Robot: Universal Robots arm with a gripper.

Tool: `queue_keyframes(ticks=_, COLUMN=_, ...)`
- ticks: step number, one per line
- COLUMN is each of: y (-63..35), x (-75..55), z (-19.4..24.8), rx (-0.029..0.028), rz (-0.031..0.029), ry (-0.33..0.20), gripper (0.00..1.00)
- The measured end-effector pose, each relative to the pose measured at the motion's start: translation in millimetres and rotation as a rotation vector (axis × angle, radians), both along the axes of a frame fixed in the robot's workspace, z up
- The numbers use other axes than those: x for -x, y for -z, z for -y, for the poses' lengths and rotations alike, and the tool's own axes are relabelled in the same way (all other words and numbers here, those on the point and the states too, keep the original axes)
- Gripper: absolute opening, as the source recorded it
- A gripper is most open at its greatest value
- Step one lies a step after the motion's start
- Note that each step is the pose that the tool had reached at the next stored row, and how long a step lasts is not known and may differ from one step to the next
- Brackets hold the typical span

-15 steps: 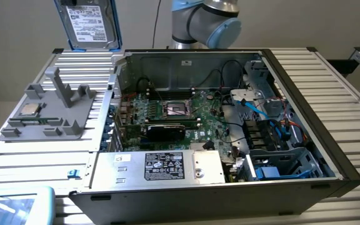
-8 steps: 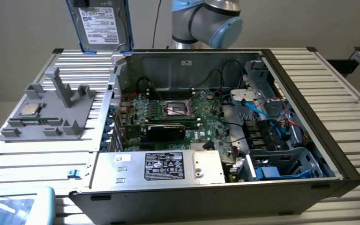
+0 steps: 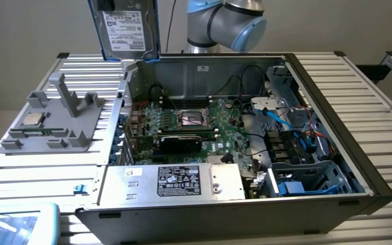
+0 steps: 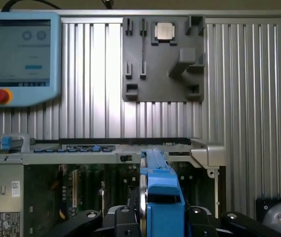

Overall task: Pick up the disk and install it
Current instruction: 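Pick up the disk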

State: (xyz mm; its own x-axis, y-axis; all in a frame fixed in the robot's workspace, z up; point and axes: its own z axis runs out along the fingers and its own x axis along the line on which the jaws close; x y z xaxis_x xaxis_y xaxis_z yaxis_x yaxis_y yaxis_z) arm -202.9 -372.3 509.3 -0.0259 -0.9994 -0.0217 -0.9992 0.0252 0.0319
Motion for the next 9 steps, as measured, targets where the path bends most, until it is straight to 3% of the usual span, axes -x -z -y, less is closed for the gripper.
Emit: queue_keyframes(ticks=9, y=-0.4, x=-36.0, z=16.6, rx=-0.0015, rz=-0.0001, ry=0.0, gripper=0.37)
